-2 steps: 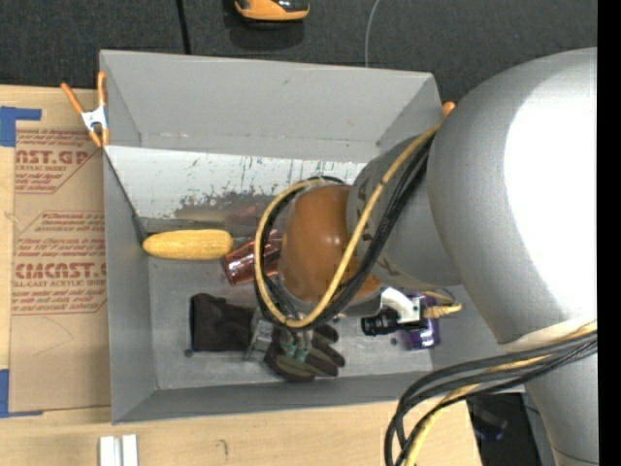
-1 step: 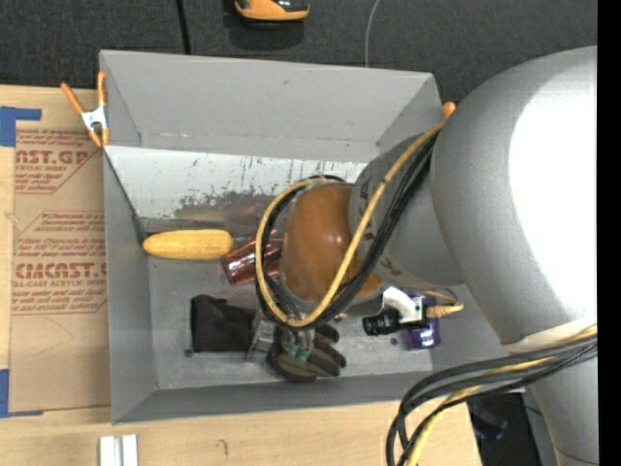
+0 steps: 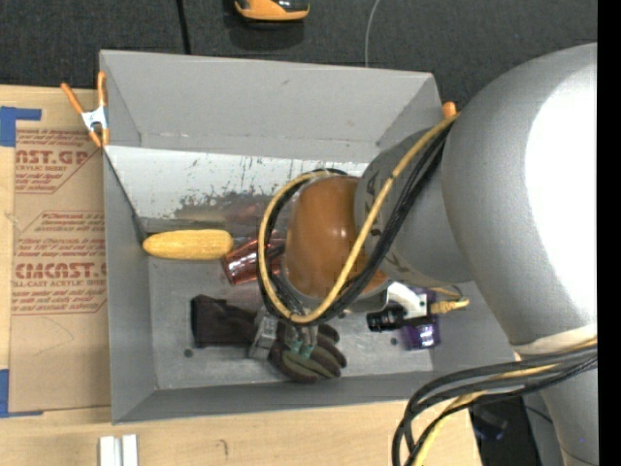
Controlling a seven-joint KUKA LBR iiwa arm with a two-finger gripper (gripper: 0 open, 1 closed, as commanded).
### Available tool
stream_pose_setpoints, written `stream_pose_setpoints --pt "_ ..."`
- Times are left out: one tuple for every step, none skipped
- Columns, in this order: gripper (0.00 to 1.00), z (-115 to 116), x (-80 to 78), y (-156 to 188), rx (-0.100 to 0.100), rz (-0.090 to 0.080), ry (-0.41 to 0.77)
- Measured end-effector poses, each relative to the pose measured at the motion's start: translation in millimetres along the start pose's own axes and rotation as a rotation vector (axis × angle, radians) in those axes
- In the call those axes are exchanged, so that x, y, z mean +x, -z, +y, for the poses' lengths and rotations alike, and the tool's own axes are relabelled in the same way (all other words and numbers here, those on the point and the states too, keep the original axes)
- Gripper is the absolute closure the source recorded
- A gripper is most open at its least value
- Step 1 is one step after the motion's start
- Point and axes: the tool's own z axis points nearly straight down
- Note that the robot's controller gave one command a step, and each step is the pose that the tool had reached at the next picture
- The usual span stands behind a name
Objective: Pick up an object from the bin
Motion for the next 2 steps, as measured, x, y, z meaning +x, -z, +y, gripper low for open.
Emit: stream_pose_setpoints --pt "1.00 0 0.4 13 0.002 0.002 0.000" --pt "1.00 0 1.0 32 0.001 0.002 0.001"
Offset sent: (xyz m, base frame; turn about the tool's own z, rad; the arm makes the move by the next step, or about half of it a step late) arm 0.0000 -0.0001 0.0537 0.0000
